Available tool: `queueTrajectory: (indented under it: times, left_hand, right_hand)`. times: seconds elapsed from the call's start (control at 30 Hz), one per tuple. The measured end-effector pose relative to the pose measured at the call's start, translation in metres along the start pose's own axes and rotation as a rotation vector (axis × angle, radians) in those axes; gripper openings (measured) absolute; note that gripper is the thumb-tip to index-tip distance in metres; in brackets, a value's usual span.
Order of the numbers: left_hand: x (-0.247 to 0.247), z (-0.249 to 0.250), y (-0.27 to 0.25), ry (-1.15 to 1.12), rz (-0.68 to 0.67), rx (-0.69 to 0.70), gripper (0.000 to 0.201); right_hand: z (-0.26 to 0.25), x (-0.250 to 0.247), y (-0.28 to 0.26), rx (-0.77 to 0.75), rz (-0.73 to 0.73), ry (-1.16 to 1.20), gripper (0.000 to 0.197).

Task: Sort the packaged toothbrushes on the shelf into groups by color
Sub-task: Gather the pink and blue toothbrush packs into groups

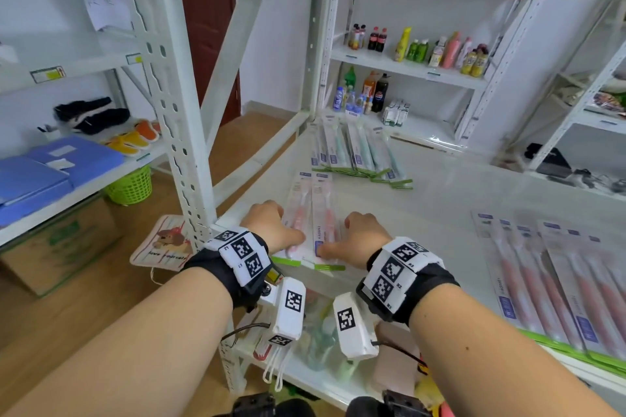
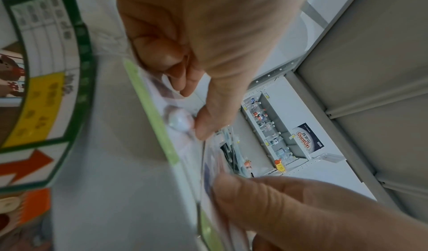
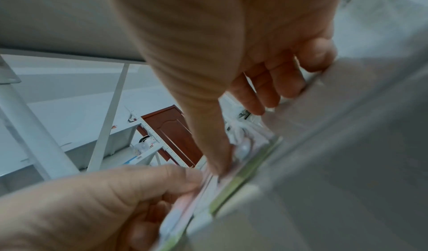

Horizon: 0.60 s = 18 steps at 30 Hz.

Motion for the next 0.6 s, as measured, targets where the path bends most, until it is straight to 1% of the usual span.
queueTrajectory:
  times: [0.1, 0.17, 0.2, 0.23, 0.27, 0.33, 0.37, 0.53, 0.6]
  left_hand:
    - [-0.001, -0.001, 0.0, -0.007, -0.02, -0.005, 0.069]
    - [-0.001, -0.001, 0.0, -0.007, -0.039, 0.001, 0.061]
    - [-0.002, 0.0, 0.0, -0.013, -0.041, 0.008, 0.049]
    - [-0.002, -0.001, 0.001, -0.014, -0.043, 0.004, 0.031]
    - [-0.003, -0.001, 0.0, -0.019, -0.039, 0.005, 0.021]
    - [-0.002, 0.0, -0.001, -0.021, -0.051, 0.008, 0.038]
    - [-0.003, 0.0, -0.001, -0.024, -0.051, 0.007, 0.04]
    - [-0.004, 0.003, -0.004, -0.007, -0.071, 0.023, 0.04]
    - [-0.004, 0.003, -0.004, -0.005, -0.073, 0.029, 0.038]
  right_hand:
    - [0.005, -0.007, -0.002, 0.018, -0.009, 0.006, 0.071]
    - [0.01, -0.012, -0.003, 0.033, -0.012, 0.014, 0.058]
    - [0.013, -0.014, -0.004, 0.035, -0.013, 0.013, 0.049]
    - [0.015, -0.015, -0.005, 0.036, -0.015, 0.012, 0.041]
    - [0.018, -0.017, -0.005, 0.037, -0.018, 0.014, 0.035]
    - [0.023, -0.019, -0.006, 0.052, -0.026, 0.038, 0.03]
    - [0.026, -0.02, -0.007, 0.065, -0.028, 0.051, 0.03]
    - [0.039, -0.021, -0.009, 0.139, -0.025, 0.089, 0.035]
    - [0.044, -0.021, -0.011, 0.153, -0.017, 0.11, 0.033]
Point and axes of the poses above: each hand's wrist, its own y-axis towards the middle knuckle, its own x-axis out of the palm, z = x × y, the point moved 4 cm from there along y, towards the middle knuckle, and after that the axes turned 7 degrees about -x, right-handed, at the moved point
